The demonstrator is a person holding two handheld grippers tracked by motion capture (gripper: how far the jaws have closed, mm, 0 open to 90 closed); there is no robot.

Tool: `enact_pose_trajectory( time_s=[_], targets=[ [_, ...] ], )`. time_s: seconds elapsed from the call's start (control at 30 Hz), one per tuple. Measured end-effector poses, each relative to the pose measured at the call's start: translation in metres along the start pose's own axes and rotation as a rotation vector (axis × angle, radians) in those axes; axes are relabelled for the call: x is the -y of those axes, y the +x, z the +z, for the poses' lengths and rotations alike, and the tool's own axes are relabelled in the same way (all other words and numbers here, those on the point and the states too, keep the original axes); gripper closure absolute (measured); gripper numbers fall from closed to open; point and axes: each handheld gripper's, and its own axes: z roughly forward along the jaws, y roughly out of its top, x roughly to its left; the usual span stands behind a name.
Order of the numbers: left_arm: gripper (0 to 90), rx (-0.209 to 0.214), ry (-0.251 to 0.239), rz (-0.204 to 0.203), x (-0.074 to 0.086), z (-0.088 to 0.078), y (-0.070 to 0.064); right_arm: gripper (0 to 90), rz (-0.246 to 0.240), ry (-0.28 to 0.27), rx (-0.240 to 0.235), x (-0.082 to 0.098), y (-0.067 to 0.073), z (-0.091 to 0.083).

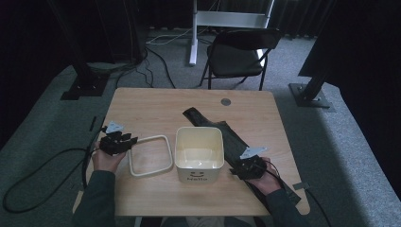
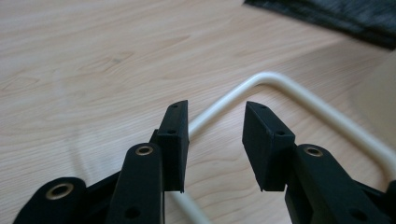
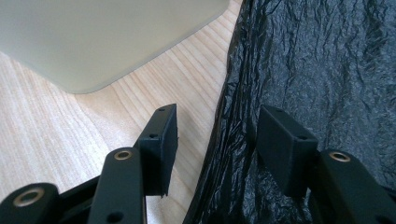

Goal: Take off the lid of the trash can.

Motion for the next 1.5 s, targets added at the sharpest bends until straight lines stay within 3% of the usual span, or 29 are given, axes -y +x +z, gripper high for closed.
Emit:
enact_pose_trajectory(
  time_s=[0.3,0.43,0.47,0.57,0.7,1.03,1.5],
  targets=[
    [59.8,0.042,-0.039,0.021,0.0,-0.005,-0.025,47.5,0.008,-0.018,0.015,-0.002,-0.001,-0.006],
    [58.9,0.063,-0.069,0.003,0.003,-0.007,-0.031,47.7,0.013,-0.022,0.016,-0.003,-0.002,-0.009],
    [58.9,0.084,-0.092,-0.022,0.006,-0.007,-0.036,47.8,0.009,-0.025,0.015,-0.004,-0.002,-0.009],
    [57.8,0.108,-0.097,-0.029,0.011,-0.006,-0.046,47.9,0.013,-0.033,0.022,-0.006,-0.001,-0.013],
    [57.2,0.129,-0.067,-0.003,0.014,0.0,-0.057,47.2,0.014,-0.044,0.033,-0.008,0.0,-0.016],
    [56.0,0.169,-0.04,0.03,0.01,0.011,-0.07,44.0,0.029,-0.053,0.051,-0.007,-0.002,-0.019],
    [56.0,0.203,-0.033,0.027,0.011,0.016,-0.075,41.9,0.042,-0.045,0.086,-0.005,-0.004,-0.019]
  ],
)
